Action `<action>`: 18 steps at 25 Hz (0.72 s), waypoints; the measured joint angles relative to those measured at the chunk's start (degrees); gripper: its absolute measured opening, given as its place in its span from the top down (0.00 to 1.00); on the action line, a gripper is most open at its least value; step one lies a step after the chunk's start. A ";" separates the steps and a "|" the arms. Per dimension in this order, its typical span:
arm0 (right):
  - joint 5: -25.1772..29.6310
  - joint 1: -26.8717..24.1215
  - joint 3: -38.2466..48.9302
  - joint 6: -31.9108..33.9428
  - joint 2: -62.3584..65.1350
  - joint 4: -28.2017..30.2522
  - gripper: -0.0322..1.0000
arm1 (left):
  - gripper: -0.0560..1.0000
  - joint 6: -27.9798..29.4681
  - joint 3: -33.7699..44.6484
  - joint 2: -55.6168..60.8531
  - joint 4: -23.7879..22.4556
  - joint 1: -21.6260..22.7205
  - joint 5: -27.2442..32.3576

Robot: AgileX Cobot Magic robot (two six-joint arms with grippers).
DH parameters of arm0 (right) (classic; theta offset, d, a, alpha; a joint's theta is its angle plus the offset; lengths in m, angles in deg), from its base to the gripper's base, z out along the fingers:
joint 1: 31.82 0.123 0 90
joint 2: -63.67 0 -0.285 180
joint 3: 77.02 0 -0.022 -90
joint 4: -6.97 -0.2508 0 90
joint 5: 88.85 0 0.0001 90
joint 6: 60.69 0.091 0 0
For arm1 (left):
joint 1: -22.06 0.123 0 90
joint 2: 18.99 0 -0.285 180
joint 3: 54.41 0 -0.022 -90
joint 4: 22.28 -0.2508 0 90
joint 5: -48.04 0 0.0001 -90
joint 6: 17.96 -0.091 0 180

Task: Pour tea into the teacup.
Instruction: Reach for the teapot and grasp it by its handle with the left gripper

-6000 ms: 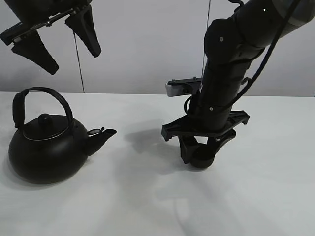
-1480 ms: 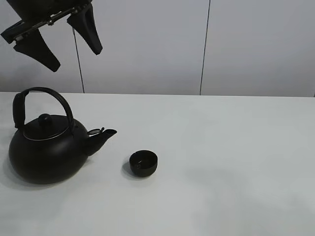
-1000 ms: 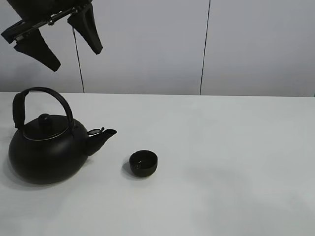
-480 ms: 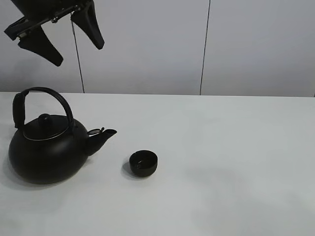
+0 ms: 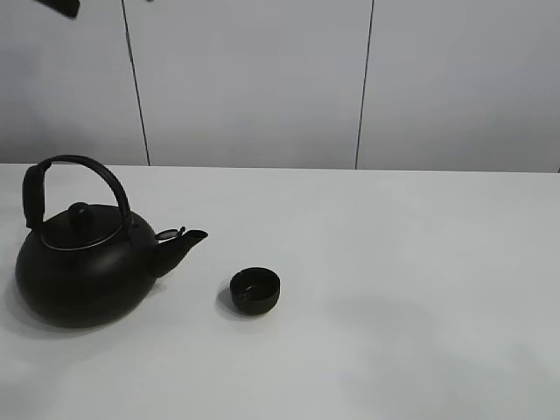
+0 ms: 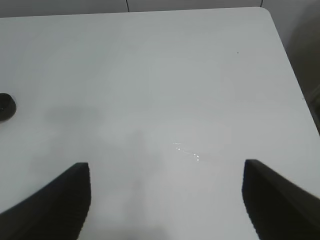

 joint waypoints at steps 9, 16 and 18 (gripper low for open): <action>0.00 0.00 0.00 0.00 0.00 0.00 0.42 | 0.32 0.00 44.53 23.81 -11.16 -0.79 -51.07; 0.00 0.00 0.00 0.00 0.00 0.00 0.42 | 0.32 0.00 73.53 24.93 -11.73 -0.79 -87.51; 0.00 0.00 0.00 0.00 0.00 0.00 0.42 | 0.32 0.00 77.90 23.00 -11.73 -0.79 -94.69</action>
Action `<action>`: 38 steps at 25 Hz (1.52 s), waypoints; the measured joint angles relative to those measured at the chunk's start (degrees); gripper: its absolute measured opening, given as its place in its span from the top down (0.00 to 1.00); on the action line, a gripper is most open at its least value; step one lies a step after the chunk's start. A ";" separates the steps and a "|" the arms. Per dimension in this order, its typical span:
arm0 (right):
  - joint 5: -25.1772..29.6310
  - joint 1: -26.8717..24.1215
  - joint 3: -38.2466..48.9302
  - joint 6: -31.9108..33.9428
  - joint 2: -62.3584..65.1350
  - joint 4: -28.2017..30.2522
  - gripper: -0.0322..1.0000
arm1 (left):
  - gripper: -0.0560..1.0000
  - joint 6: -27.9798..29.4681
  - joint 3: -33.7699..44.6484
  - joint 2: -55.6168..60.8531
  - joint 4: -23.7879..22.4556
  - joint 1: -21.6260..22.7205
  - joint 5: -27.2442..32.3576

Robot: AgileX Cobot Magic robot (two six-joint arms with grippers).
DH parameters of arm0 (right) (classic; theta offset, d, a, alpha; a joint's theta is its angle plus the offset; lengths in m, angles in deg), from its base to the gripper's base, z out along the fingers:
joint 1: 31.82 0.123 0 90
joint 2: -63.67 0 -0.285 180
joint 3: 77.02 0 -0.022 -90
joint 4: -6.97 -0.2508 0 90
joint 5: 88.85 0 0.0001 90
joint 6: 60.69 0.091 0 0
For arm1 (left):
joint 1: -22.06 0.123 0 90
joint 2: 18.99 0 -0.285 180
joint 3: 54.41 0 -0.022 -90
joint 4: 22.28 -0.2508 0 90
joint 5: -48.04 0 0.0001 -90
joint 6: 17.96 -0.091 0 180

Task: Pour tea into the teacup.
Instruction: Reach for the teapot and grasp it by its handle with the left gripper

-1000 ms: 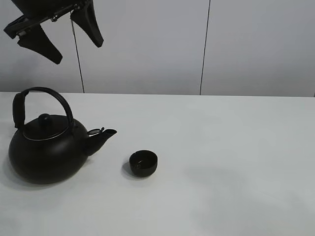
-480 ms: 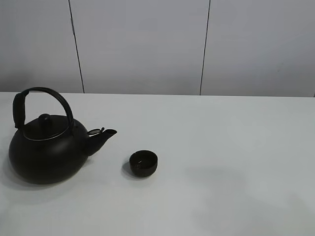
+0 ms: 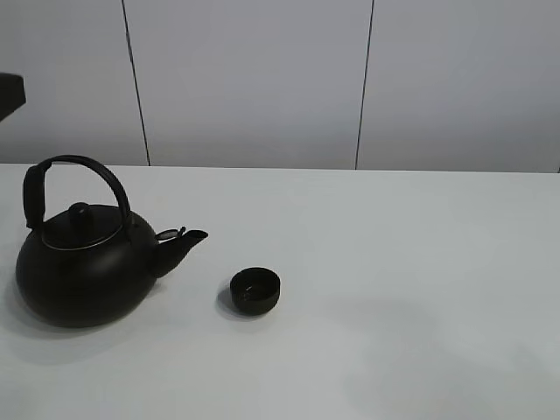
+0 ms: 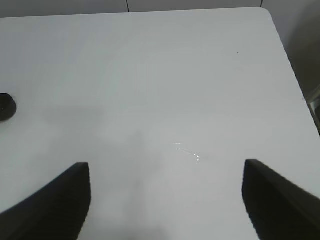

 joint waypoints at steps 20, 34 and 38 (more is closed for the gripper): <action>-0.19 0.00 0.00 0.00 0.00 0.00 0.42 | 0.32 1.47 1.85 -25.96 0.92 0.00 -11.51; -0.25 0.00 0.00 0.00 0.00 0.00 0.42 | 0.32 1.47 -5.20 -26.43 0.16 2.36 -11.87; -0.25 0.00 0.00 0.00 0.00 0.00 0.42 | 0.32 1.47 -6.11 -26.61 -3.45 4.66 -11.30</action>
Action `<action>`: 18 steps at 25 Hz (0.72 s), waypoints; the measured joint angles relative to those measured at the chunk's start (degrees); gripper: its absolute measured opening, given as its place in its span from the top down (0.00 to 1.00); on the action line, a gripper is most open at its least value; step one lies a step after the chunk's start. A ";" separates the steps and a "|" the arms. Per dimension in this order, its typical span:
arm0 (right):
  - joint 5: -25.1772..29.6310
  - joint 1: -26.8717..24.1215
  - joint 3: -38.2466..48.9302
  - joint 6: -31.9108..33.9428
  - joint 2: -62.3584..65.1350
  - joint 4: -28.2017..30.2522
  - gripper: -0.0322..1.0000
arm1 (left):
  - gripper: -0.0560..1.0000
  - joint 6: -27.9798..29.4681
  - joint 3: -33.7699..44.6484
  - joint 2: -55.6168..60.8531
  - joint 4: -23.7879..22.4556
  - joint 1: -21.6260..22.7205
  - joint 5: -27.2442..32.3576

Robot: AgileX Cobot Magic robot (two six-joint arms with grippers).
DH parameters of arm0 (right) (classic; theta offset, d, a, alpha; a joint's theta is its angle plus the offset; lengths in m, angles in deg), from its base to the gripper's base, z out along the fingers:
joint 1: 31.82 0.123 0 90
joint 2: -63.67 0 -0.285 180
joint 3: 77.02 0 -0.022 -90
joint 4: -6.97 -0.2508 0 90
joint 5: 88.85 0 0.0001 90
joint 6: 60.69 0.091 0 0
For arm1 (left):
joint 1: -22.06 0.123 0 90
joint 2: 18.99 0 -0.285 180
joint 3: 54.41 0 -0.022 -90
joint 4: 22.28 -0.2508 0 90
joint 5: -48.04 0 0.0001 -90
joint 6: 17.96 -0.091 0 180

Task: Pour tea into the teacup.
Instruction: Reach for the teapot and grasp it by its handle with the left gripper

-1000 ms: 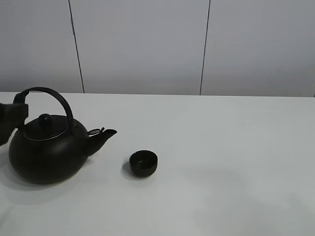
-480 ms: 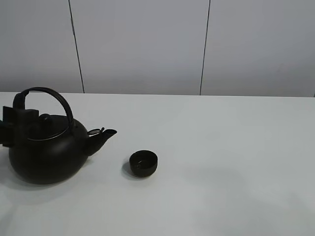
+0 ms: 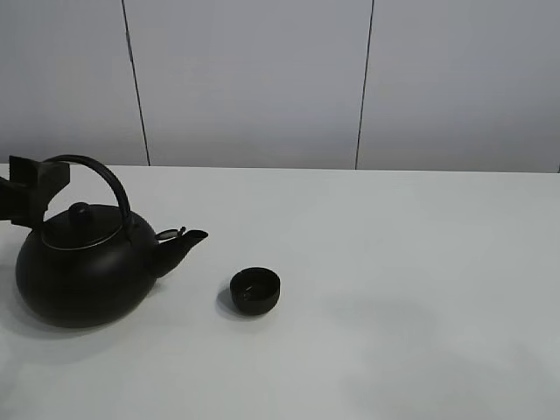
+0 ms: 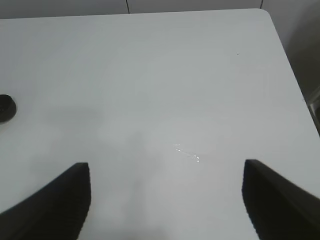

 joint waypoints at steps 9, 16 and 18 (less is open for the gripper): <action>0.00 0.00 0.00 0.00 0.00 0.00 0.42 | 0.32 0.00 -1.28 -1.46 -1.66 0.65 0.45; 0.00 0.00 0.00 0.00 0.00 0.00 0.42 | 0.32 1.63 -1.90 -4.61 -2.63 0.65 -0.50; 0.00 0.00 0.00 0.00 0.00 0.00 0.42 | 0.32 1.69 -2.05 -4.68 -2.63 0.65 -0.50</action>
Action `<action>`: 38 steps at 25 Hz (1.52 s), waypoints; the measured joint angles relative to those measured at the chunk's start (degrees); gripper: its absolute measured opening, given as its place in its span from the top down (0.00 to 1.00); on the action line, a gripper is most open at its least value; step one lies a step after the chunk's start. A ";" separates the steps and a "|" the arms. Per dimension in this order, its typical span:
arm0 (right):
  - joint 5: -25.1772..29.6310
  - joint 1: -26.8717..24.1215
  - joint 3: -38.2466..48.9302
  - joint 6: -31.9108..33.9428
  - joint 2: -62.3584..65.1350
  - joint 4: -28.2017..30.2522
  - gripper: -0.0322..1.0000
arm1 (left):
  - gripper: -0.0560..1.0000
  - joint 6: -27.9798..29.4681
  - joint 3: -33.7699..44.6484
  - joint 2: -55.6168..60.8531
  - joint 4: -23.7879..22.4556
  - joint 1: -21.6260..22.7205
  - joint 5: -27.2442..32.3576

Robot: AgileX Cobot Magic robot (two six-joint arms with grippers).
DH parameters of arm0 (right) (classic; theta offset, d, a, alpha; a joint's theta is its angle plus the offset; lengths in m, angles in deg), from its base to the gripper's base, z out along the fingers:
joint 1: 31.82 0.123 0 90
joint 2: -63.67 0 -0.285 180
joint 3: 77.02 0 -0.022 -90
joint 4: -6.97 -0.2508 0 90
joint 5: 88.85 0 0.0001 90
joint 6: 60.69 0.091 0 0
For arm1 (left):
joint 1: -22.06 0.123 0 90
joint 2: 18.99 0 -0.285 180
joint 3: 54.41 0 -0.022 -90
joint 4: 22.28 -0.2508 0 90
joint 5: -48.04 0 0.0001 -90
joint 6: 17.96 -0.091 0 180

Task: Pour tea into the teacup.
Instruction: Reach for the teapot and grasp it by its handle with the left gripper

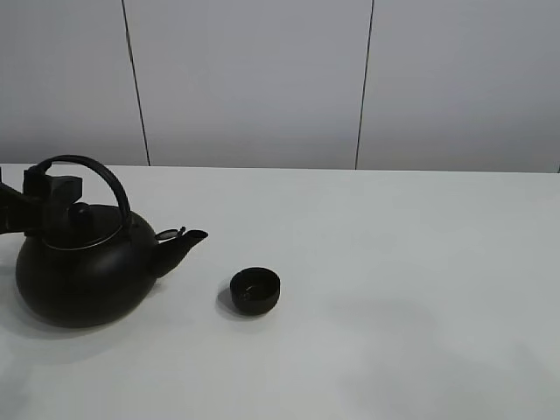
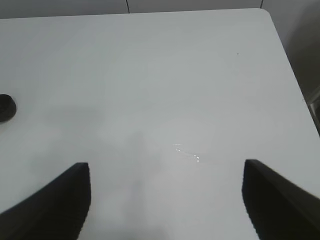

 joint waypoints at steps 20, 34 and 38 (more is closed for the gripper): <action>0.00 0.00 0.00 0.00 0.00 0.00 0.42 | 0.84 -0.73 -1.45 -2.64 -2.32 0.48 -0.65; -0.04 0.00 0.00 0.00 0.00 0.00 0.42 | 0.84 -1.21 -1.59 0.10 -3.79 0.48 3.78; -0.04 0.00 0.00 0.00 0.00 0.00 0.42 | 0.84 -1.21 -3.53 1.88 -6.10 0.48 7.29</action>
